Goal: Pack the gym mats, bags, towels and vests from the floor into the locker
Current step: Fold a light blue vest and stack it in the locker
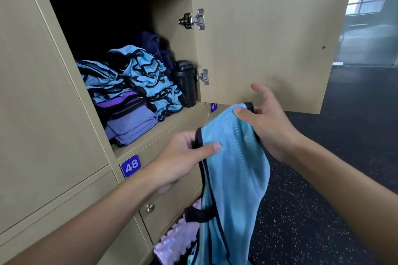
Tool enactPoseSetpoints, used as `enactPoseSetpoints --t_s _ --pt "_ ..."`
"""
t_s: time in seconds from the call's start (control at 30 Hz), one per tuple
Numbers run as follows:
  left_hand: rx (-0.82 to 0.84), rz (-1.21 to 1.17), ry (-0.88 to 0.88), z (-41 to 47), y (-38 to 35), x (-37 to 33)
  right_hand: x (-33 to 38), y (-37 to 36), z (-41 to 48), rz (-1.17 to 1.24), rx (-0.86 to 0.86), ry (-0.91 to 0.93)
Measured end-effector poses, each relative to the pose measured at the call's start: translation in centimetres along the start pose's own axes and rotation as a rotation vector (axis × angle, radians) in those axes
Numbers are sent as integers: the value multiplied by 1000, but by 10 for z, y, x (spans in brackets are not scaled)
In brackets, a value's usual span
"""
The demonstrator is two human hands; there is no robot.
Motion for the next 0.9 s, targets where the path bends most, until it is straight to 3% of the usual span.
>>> enactPoseSetpoints --t_s 0.23,0.4,0.63,0.77,0.9 --pt "-205 -12 -205 3 20 -38 -9 -29 -12 -65 353 -2" --pt "-402 28 -203 1 43 -41 5 -27 -13 29 291 101" --pt "-77 43 -319 -10 -6 -23 13 -11 -7 74 101 142" --pt "-207 6 -378 -7 11 -42 8 -7 -6 75 128 88" --pt "-333 -31 -358 -1 34 -55 -4 -29 -19 28 373 -28"
Point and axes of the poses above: each hand's wrist, its own z-axis towards the middle knuckle, its own y-axis out of the back of the hand, x = y × z, the point moved 10 cm from there along z, towards the middle knuckle, and after that the axes turned 4 degrees about -x, right-handed, at the moved point
